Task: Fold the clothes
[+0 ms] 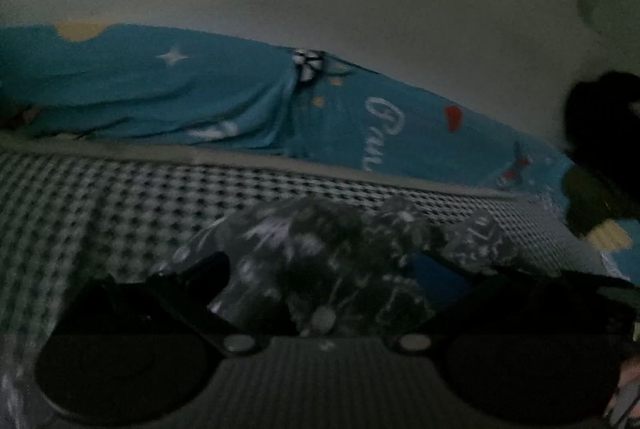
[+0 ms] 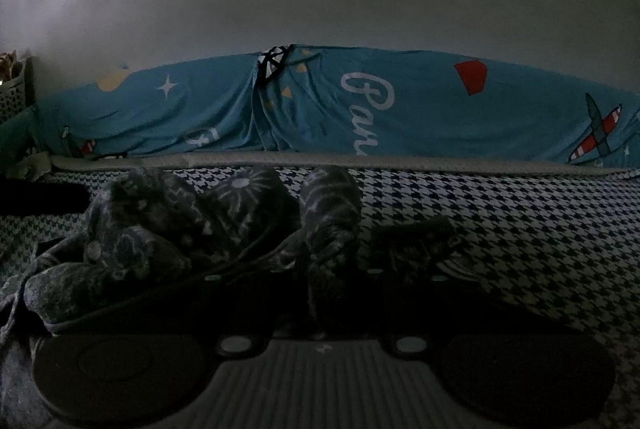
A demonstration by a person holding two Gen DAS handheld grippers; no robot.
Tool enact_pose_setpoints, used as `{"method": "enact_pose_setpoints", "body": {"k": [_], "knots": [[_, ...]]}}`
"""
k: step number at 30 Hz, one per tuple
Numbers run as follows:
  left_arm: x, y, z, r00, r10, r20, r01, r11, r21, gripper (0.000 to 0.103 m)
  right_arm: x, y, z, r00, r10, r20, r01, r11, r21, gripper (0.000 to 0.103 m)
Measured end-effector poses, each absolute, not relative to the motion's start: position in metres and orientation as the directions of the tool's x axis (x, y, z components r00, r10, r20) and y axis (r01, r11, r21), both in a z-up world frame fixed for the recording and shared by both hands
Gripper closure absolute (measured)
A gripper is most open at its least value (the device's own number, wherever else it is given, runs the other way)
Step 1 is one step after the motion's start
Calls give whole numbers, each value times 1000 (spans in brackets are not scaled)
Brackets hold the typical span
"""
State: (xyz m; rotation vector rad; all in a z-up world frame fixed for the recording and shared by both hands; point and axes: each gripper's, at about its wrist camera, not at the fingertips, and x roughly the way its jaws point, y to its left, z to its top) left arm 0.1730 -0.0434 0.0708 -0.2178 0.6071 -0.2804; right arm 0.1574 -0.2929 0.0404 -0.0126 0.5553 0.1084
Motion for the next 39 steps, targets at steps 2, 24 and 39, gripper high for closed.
{"method": "enact_pose_setpoints", "body": {"k": [2,24,39], "knots": [[185,-46,70,776,-334,-535,218,938,-269,0,157,-292,40,844,101,-527,-109,994,16,87],[251,-68,50,655,-408,-636,452,886,-103,0,164,-292,39,826,132,-548,-135,990,35,87],[212,-82,58,722,-349,-598,469,881,53,82,161,-292,48,855,144,-499,-148,989,32,87]]}}
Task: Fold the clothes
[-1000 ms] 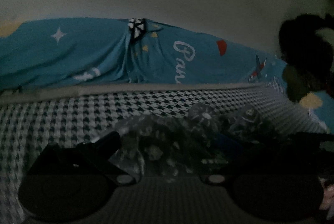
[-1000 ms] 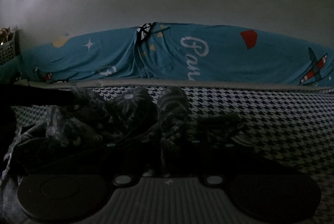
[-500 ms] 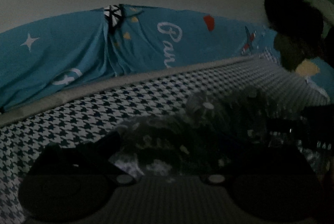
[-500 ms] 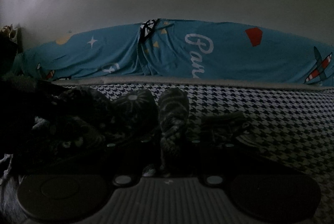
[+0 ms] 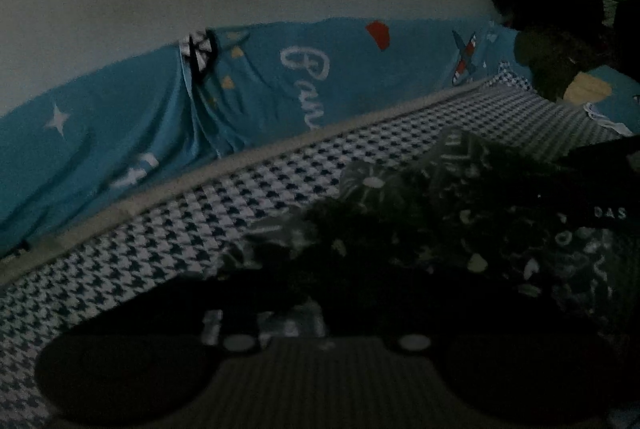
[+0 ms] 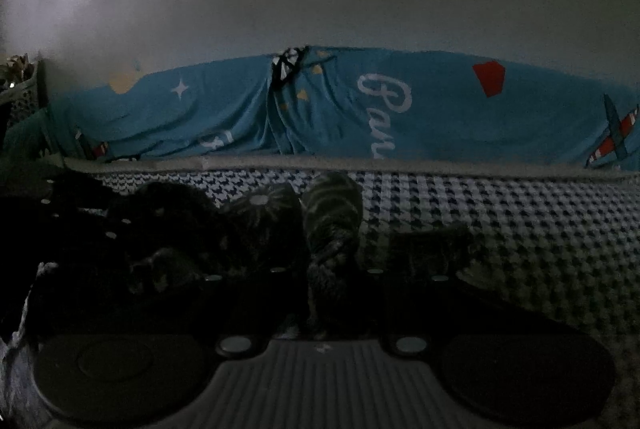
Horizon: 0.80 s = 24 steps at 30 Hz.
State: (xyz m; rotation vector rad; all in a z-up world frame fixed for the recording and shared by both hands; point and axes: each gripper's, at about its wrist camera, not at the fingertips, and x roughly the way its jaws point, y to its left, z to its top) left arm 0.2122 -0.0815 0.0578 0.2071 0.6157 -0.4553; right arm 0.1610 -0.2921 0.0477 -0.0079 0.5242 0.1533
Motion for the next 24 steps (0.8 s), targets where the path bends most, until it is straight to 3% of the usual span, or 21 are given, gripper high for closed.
{"method": "enact_pose_setpoints", "body": {"k": [1,3,8,14,24], "knots": [[209,-82,59,739,-334,-585,457,886,71,88,160,-292,50,862,144,-485,-151,988,26,87],[203,-84,62,769,-307,-560,432,896,101,89,159,-289,54,883,141,-448,-157,988,1,88],[195,-92,68,844,-200,-498,334,922,195,90,161,-279,66,926,122,-357,-154,986,-64,88],[201,-91,78,896,-78,-437,193,955,225,90,181,-269,79,952,118,-284,-144,987,-74,88],[237,-69,105,932,90,-352,-36,987,156,90,245,-254,108,973,155,-171,-160,987,-16,88]]}}
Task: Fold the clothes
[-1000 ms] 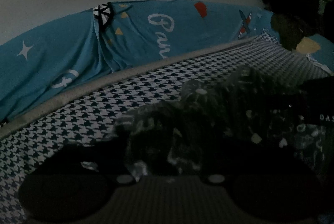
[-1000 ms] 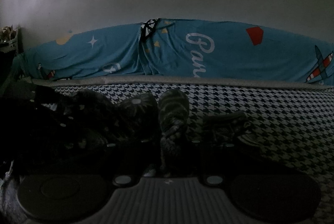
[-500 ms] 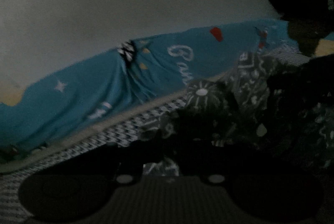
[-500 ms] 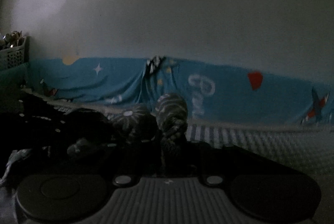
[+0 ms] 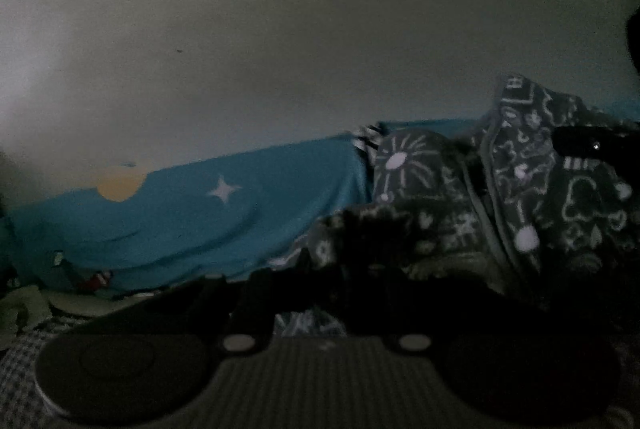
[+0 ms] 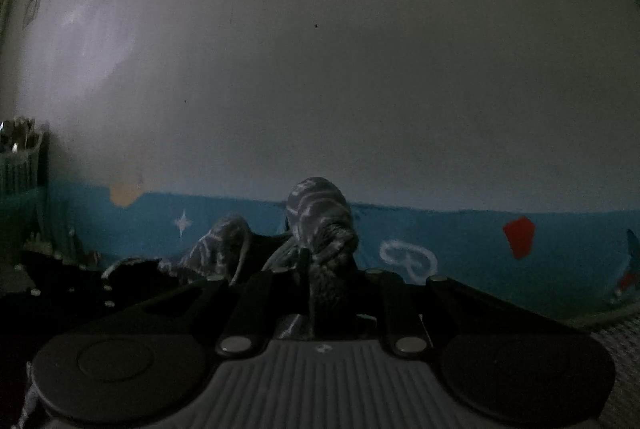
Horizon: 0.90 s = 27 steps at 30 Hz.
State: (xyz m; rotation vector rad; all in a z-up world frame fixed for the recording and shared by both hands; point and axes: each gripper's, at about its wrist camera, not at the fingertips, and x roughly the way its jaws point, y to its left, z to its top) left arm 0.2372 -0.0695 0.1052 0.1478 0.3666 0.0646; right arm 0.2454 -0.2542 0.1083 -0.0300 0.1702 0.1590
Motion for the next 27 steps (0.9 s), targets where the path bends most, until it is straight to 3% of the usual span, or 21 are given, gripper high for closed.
{"method": "enact_pose_setpoints", "body": {"k": [10,13,16,17,19,23,27], "knots": [[291,-63,106,926,212,-313,-164,971,171,90,320,-243,114,971,207,-119,-194,975,112,88],[315,-53,94,899,233,-372,-193,971,142,89,345,-241,98,959,223,-177,-206,972,109,85],[333,-42,76,858,270,-438,-241,963,122,74,363,-246,80,950,203,-239,-178,977,121,57],[337,-40,70,844,290,-451,-258,957,134,68,365,-249,79,949,201,-242,-172,976,133,54],[339,-39,68,838,305,-451,-270,952,143,61,367,-258,81,950,202,-240,-167,973,161,54],[321,-44,80,860,312,-404,-291,950,114,23,358,-275,96,962,179,-207,-138,971,195,54],[315,-44,94,881,270,-388,-249,963,105,19,342,-289,107,966,153,-208,-118,978,173,54]]}}
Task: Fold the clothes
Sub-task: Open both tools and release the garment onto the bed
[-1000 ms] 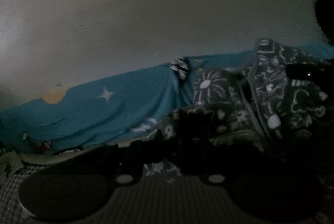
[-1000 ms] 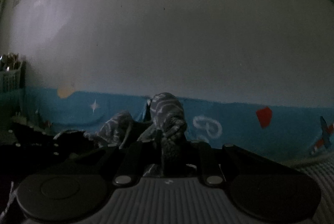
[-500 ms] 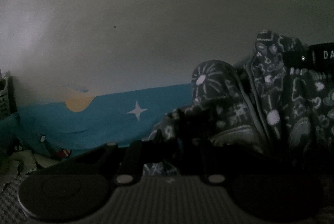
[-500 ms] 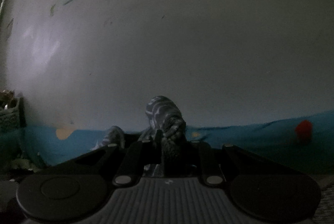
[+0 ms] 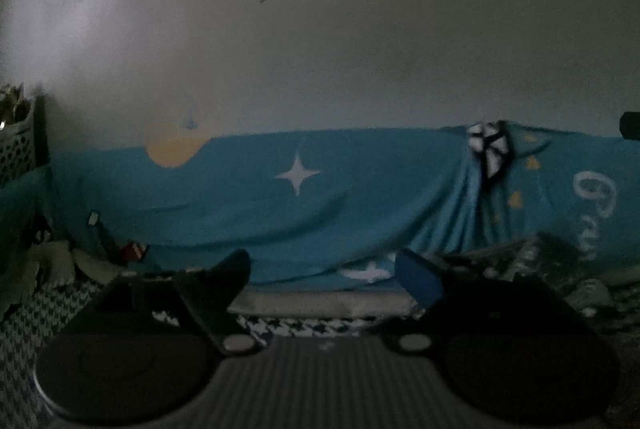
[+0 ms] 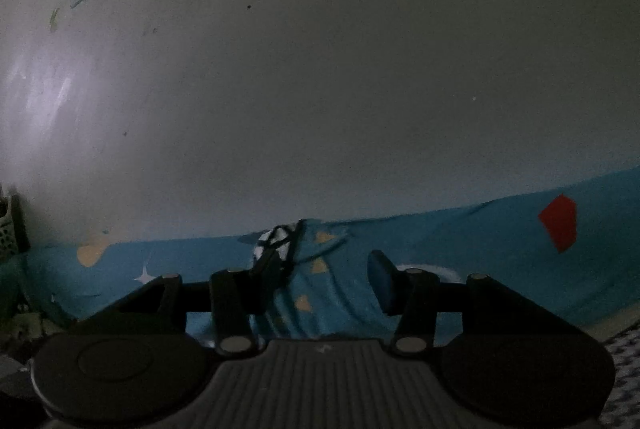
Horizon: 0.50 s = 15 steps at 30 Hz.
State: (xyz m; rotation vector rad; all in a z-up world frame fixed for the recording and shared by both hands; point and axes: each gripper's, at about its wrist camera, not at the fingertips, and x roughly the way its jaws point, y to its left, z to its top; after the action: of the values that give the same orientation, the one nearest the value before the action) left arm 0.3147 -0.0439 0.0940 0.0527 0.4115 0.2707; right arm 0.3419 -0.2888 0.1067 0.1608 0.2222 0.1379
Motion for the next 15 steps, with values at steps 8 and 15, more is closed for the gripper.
{"method": "enact_pose_setpoints", "body": {"k": [8,15], "knots": [[273,-51,110,883,170,-437,-171,985,37,15,293,-320,102,960,108,-260,-54,977,206,52],[230,-48,111,877,129,-463,-127,991,36,13,247,-340,78,930,88,-356,-47,992,121,50]]}}
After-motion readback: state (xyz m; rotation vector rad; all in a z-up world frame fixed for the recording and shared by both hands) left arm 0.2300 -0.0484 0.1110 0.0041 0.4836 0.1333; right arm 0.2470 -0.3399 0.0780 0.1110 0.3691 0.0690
